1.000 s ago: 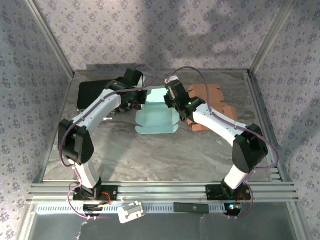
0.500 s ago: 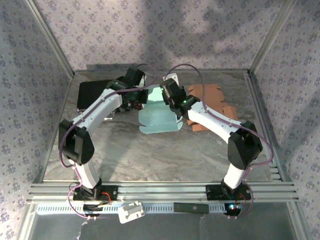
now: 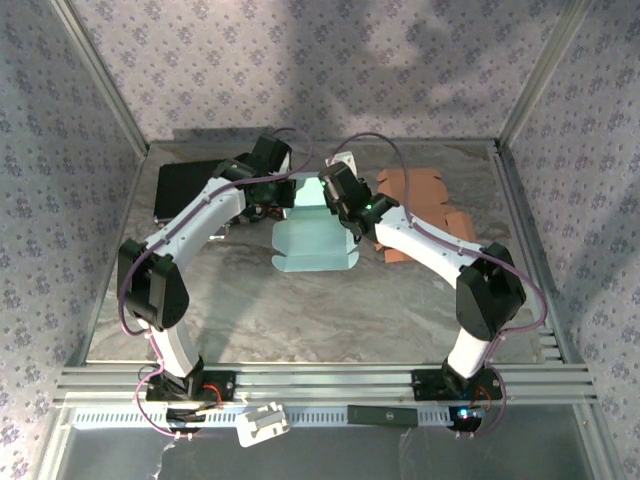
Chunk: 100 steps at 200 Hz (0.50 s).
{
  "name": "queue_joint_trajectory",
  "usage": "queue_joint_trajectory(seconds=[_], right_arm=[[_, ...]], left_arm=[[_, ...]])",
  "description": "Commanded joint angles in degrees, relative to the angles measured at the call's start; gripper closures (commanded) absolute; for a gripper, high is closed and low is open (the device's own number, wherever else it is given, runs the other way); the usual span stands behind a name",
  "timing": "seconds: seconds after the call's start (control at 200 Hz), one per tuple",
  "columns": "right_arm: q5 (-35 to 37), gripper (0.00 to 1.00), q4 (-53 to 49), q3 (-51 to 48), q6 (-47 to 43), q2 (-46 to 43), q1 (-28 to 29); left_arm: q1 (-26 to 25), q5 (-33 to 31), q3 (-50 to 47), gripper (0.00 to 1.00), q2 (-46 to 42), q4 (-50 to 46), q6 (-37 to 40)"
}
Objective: Fold the paper box
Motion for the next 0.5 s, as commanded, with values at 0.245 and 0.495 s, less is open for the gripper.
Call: queue_joint_trajectory(seconds=[0.245,0.495], right_arm=[[1.6,0.79,1.8,-3.5,1.2,-1.6,0.6],[8.1,1.00,-3.2,0.8,3.2,0.9,1.7]], left_arm=[[-0.7,0.8,2.5,1.00,-1.4,-1.2,-1.4],[-0.8,0.9,1.9,1.00,-1.3,-0.6,-1.8]])
